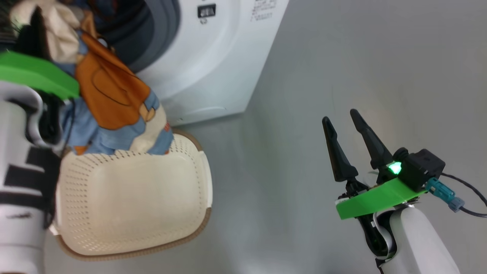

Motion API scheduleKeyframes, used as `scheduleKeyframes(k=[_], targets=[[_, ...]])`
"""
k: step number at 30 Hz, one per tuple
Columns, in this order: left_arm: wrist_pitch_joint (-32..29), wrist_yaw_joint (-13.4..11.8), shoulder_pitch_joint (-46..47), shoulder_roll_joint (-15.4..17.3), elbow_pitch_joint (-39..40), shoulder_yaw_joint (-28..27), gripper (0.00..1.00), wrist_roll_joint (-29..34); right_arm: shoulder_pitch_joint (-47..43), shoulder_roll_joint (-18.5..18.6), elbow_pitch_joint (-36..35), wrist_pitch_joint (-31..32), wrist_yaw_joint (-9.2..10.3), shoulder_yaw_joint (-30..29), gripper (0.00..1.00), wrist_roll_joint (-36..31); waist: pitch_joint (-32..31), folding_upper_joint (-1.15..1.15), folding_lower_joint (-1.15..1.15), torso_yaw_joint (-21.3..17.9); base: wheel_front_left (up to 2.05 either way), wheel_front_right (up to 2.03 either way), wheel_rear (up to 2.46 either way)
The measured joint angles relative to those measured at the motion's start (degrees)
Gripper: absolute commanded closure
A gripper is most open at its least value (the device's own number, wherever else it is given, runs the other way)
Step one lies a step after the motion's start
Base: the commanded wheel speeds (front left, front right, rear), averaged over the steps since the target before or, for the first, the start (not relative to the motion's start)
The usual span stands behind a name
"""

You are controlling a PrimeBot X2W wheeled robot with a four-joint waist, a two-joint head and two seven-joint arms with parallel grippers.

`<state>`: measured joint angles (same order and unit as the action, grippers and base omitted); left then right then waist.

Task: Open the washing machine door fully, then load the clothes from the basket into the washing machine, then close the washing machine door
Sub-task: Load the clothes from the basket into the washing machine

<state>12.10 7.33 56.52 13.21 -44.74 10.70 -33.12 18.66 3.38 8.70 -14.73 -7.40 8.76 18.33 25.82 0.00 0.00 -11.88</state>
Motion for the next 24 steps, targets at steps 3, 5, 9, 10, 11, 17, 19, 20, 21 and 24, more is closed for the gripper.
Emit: scheduleKeyframes(k=[3,5,9,10,11,17,19,20,21,24], targets=[[0.10,0.00,3.81,0.78,-3.38,1.32,1.00,-0.32,0.51,-0.05,-0.73,0.00,0.00,0.19,0.00,-0.03,2.15,0.00,0.00,-0.82,0.00,0.00,0.00],[0.51,0.00,6.32,1.54,-5.11,2.25,1.00,-0.87,0.53,-0.07,-0.99,0.00,0.00,0.32,0.00,0.05,3.55,0.00,0.00,-1.40,0.00,0.00,0.00],[0.53,0.00,11.63,3.20,-8.66,3.60,1.00,-1.23,1.52,-0.09,-1.52,0.00,0.00,0.88,0.00,0.18,6.35,0.00,0.00,-2.55,0.00,0.00,0.00],[0.59,0.01,12.84,3.44,-9.49,3.69,1.00,-1.26,1.82,-0.10,-1.60,0.00,0.00,1.10,0.00,0.40,7.01,0.00,0.00,-2.85,0.00,0.00,0.00],[0.83,0.00,13.94,3.70,-10.13,3.76,1.00,-1.25,1.96,-0.11,-1.69,0.00,0.00,1.31,0.00,0.46,7.64,0.00,0.00,-3.17,0.00,0.00,0.00],[2.13,-0.23,20.33,5.21,-9.49,3.12,1.00,0.98,2.53,-0.19,-2.21,0.00,0.00,1.88,0.00,1.46,10.66,0.00,0.00,-5.11,0.00,0.00,0.00],[2.36,-1.67,21.58,5.52,-4.72,0.82,1.00,2.69,2.71,-0.20,-2.58,0.00,0.00,1.87,0.00,1.93,11.61,0.00,0.00,-5.56,0.00,0.00,0.00],[2.54,-2.19,21.99,5.63,-2.20,-0.71,1.00,3.70,2.70,-0.21,-2.61,0.00,0.00,1.89,0.00,2.02,12.08,0.00,0.00,-5.75,0.00,0.00,0.00],[2.55,-2.54,22.14,5.68,-0.02,-2.11,1.00,4.53,2.71,-0.21,-2.65,0.00,0.00,1.93,0.00,2.02,12.47,0.00,0.00,-5.92,0.00,0.00,0.00],[2.60,-2.63,21.69,5.41,2.94,-5.23,1.00,6.92,2.79,-0.27,-2.63,0.00,0.00,2.10,0.00,2.20,13.28,0.00,0.00,-6.42,0.00,0.00,0.00]])
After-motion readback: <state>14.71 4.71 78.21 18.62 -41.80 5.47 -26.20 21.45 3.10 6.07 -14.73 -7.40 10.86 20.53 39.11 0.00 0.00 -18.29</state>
